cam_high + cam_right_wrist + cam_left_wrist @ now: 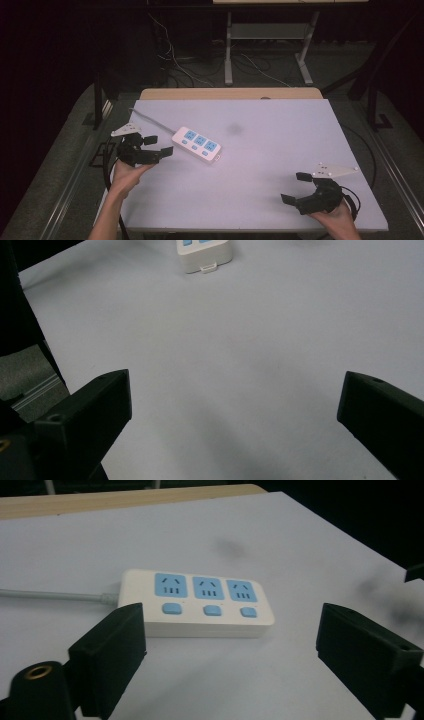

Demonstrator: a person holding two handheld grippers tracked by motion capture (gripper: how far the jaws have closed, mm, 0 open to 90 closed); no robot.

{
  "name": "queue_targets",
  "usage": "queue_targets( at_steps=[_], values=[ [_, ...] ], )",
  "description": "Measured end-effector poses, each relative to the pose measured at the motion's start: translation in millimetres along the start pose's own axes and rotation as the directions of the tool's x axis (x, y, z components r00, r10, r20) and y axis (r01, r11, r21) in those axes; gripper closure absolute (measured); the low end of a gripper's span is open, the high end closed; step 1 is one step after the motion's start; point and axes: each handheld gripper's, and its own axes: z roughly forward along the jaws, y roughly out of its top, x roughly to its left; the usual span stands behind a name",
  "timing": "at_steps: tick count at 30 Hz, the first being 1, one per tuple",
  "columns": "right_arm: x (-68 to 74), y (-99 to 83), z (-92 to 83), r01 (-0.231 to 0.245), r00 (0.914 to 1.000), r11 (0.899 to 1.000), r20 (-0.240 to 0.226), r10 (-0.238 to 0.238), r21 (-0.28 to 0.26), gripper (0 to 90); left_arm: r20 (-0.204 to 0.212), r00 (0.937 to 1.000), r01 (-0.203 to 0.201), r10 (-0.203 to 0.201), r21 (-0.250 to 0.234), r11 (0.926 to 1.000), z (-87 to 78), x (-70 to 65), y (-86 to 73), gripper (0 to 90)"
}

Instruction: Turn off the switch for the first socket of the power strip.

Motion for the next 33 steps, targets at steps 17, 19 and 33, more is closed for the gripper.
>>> queue_targets(
  at_steps=[17,19,33],
  values=[
    [1.1,0.1,-0.3,0.003,1.0000,1.000,0.001,-0.003,-0.002,0.8,0.004,0.9986,-0.053,0.053,-0.035,0.9980,-5.0,-34.8,-31.1,0.0],
    [1.2,0.1,-0.5,0.003,1.0000,1.000,0.002,-0.003,-0.002,0.8,0.005,0.9982,-0.059,0.060,-0.036,0.9976,-3.6,-37.6,-35.5,0.0],
    [1.2,-0.1,-1.6,-0.004,1.0000,1.000,0.004,0.004,-0.005,0.8,0.040,0.9957,-0.083,0.083,-0.015,0.9965,8.7,-51.3,-61.1,0.0]
  ],
)
